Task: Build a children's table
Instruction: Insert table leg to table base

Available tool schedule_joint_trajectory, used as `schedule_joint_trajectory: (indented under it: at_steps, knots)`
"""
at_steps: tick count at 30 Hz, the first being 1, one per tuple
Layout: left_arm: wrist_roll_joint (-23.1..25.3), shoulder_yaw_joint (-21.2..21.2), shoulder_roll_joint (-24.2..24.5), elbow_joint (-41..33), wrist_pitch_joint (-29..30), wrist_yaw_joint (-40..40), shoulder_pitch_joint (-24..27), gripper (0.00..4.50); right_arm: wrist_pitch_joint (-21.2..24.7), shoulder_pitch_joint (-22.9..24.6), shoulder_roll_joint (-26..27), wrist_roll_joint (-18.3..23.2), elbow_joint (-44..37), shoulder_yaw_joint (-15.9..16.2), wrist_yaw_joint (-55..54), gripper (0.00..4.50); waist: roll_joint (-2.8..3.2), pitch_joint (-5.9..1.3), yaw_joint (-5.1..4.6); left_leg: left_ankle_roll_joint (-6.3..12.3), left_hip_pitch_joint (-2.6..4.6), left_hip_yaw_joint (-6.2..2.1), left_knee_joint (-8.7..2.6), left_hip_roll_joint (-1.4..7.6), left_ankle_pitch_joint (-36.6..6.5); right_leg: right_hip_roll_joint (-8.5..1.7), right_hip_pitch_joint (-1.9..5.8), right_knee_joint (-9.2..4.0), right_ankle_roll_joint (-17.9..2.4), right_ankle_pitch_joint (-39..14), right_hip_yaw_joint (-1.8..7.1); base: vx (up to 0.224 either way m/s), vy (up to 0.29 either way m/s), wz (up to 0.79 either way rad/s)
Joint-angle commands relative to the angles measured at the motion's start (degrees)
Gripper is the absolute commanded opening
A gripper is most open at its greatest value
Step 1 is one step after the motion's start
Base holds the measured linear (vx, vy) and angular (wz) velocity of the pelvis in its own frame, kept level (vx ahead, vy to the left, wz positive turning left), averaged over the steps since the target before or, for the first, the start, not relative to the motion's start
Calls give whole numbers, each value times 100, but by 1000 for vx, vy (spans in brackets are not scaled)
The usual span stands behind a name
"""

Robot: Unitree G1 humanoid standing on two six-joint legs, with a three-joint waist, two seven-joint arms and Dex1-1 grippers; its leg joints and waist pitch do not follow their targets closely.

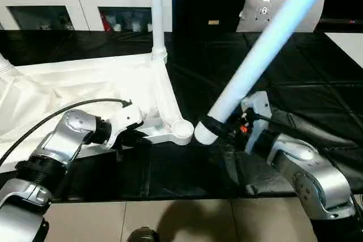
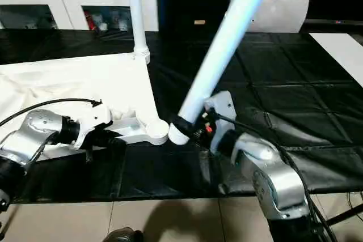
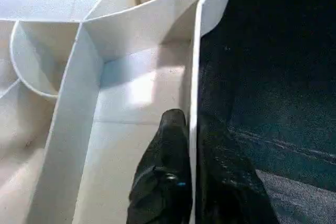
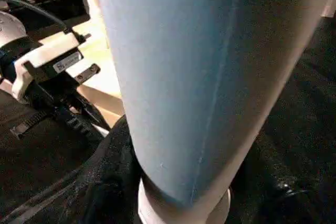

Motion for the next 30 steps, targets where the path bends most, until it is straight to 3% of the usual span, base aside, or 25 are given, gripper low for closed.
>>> schedule_joint_trajectory:
  at_steps: [1, 7, 11, 12, 15, 16, 19, 20, 30]
  knots:
    - [-219, 149, -92, -188, -110, -138, -41, 6, 48, -161, -68, -57, 8, 24, 105, 189, 51, -381, 14, -291, 215, -117, -436, 320, -1413, -415, 118, -400, -1300, 248, 205, 0, 0, 0]
    - [-222, 71, -8, -413, -256, -461, 134, 0, 91, -313, -144, -85, 105, 142, 288, 189, 55, -388, 25, -149, 206, -86, -398, 314, -1191, -416, 113, -385, -1308, 445, 207, 0, 0, 0]
    - [9, -41, 120, -697, -376, -387, 426, 0, 64, -579, -173, -239, 332, 374, 383, 189, 68, -381, 28, -214, 213, -91, -413, 328, -1291, -413, 105, -387, -1305, 271, 201, 0, 0, 0]
    - [9, -41, 120, -697, -376, -387, 426, 0, 64, -579, -173, -239, 332, 374, 383, 189, 38, -371, 13, -217, 212, -85, -424, 334, -1338, -410, 103, -397, -1308, 212, 205, 0, 0, 0]
    - [46, -10, 72, -896, -392, -294, 579, 0, 192, -738, -152, -283, 483, 511, 432, 189, 45, -363, 29, -225, 228, -75, -425, 337, -1412, -419, 85, -413, -1291, -78, 217, 0, 0, 0]
    - [19, 21, 25, -953, -378, -254, 607, 0, 230, -786, -137, -313, 556, 567, 444, 189, -1, -361, 23, -219, 226, -72, -430, 342, -1410, -416, 88, -415, -1288, -89, 217, 0, 0, 0]
    - [7, 97, -116, -1043, -402, -49, 654, 0, 336, -901, -87, -373, 758, 701, 468, 189, 11, -365, 36, -213, 223, -69, -424, 333, -1332, -418, 79, -411, -1288, -125, 212, 0, 0, 0]
    - [20, 106, -147, -1097, -420, 24, 689, 0, 375, -950, -65, -390, 841, 767, 506, 189, -44, -357, 39, -184, 210, -60, -422, 337, -1281, -421, 81, -404, -1270, -90, 216, 0, 0, 0]
    - [-210, 250, -153, -1536, -172, -148, 895, 0, 425, -1147, -62, -557, 1183, 1025, 695, 189, -38, -356, 39, -87, 199, -47, -413, 319, -1121, -410, 70, -406, -1163, -66, 221, 0, 0, 0]
